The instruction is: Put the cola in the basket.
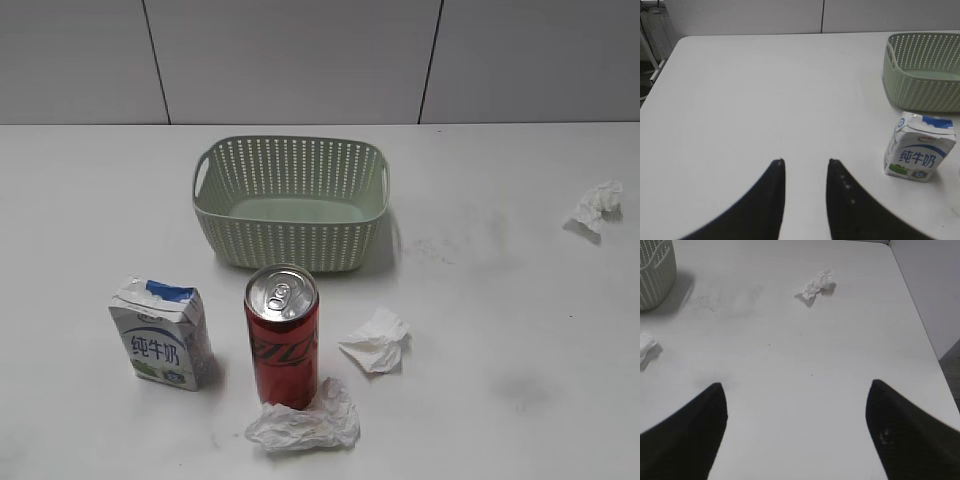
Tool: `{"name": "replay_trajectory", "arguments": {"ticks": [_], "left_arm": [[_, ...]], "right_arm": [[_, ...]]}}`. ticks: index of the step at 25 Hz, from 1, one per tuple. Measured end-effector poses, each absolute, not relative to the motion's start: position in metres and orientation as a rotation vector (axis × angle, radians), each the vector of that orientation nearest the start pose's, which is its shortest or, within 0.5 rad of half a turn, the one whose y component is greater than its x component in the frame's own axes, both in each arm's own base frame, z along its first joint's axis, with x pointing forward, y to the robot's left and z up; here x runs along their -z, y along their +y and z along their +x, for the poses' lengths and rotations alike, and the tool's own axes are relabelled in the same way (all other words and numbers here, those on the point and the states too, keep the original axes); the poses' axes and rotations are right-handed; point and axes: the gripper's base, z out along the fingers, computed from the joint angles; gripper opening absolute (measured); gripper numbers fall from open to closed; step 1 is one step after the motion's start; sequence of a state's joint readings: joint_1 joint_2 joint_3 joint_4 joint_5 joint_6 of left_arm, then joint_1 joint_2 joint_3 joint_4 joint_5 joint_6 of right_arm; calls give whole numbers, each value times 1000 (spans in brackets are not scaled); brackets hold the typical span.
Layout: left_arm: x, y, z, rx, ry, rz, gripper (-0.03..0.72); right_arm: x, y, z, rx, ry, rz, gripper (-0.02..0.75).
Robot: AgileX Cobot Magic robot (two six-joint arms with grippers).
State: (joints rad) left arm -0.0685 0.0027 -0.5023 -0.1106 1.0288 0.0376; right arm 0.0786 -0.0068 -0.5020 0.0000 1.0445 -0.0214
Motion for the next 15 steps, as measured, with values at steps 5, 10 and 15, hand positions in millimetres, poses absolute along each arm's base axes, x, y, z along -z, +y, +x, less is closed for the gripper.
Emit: {"name": "replay_trajectory", "arguments": {"ticks": [5, 10, 15], "left_arm": [[-281, -8, -4, 151, 2008, 110, 229], [-281, -8, -4, 151, 2008, 110, 229], [-281, -8, -4, 151, 2008, 110, 229]], "right_arm": [[-279, 0, -5, -36, 2017, -101, 655], [-279, 0, -5, -36, 2017, -101, 652], [-279, 0, -5, -36, 2017, -101, 643]]}}
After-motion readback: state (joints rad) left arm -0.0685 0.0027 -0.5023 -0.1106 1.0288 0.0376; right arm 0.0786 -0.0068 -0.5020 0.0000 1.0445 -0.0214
